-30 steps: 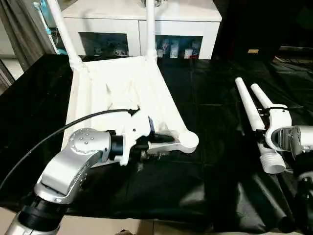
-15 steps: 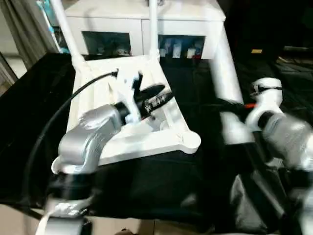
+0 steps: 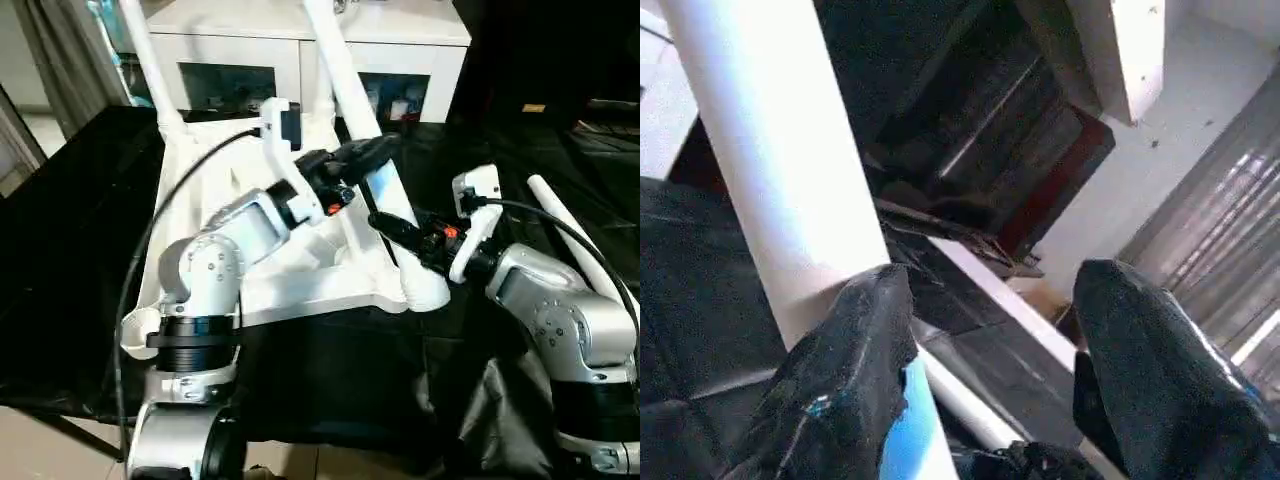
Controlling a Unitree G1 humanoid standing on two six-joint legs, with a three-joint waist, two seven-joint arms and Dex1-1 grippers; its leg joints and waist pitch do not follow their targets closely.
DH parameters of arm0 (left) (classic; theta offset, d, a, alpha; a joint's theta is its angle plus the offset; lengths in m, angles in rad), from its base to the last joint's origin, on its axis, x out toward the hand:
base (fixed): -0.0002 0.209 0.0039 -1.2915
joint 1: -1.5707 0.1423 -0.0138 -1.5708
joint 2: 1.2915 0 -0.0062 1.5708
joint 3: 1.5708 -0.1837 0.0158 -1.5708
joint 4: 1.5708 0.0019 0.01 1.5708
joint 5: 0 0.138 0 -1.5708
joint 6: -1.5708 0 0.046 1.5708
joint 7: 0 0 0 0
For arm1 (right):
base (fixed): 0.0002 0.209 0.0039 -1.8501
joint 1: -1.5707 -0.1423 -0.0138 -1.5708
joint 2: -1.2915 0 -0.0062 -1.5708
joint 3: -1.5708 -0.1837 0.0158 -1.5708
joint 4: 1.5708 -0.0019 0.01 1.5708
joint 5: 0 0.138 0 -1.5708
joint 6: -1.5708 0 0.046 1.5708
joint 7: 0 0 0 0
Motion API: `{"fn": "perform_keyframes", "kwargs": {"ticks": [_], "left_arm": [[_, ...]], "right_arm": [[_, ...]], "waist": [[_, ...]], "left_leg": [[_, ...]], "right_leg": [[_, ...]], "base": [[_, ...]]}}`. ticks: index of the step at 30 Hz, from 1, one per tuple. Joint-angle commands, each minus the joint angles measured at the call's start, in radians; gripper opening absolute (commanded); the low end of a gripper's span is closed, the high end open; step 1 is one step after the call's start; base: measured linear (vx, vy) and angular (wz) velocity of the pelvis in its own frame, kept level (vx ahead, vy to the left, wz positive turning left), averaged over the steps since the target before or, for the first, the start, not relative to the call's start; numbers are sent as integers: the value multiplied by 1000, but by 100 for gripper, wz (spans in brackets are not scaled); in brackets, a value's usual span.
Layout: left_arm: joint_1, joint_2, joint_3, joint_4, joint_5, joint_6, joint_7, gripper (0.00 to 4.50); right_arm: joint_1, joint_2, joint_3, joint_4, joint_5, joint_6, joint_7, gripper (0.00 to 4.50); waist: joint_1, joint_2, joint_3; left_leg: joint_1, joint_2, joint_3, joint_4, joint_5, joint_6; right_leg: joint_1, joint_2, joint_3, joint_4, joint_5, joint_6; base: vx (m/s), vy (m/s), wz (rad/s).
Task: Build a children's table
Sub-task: Pick table leg
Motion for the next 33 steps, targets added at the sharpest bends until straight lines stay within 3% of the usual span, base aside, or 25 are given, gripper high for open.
{"fn": "perform_keyframes", "kwargs": {"ticks": [1,9,15,20,25,33], "left_arm": [[-12,9,37,41,20,15,75,289],[-16,23,60,59,43,-26,139,289],[-14,30,57,59,37,-29,147,289],[-15,33,50,62,33,-51,146,289],[-22,28,52,56,9,-52,131,289],[-18,7,55,26,-58,-9,100,289]], "right_arm": [[1,13,47,-84,7,-56,18,180],[-50,59,-21,-26,-27,-117,-98,180],[-56,63,-15,-25,-37,-127,-109,180],[-64,71,-21,-16,-46,-139,-136,180],[-43,49,33,-31,-46,-130,-103,180],[-33,67,66,-33,-53,-132,-112,180]], "waist": [[0,-17,-70],[-3,-15,-68],[-2,-18,-69],[-3,-15,-70],[-1,-13,-69],[-1,-13,-69]], "left_leg": [[17,68,-35,-77,-45,58],[21,70,-36,-81,-68,43],[19,68,-35,-78,-47,55],[19,69,-35,-80,-42,56],[20,70,-36,-81,-52,47],[19,69,-35,-81,-56,47]], "right_leg": [[46,-59,36,-63,1,-254],[43,-58,36,-66,-30,-244],[45,-57,37,-63,14,-228],[42,-56,36,-63,11,-238],[43,-56,36,-62,12,-236],[43,-58,36,-62,10,-247]], "base": [[0,0,0],[0,0,0],[0,0,0],[0,0,0],[0,0,0],[0,0,0]]}}
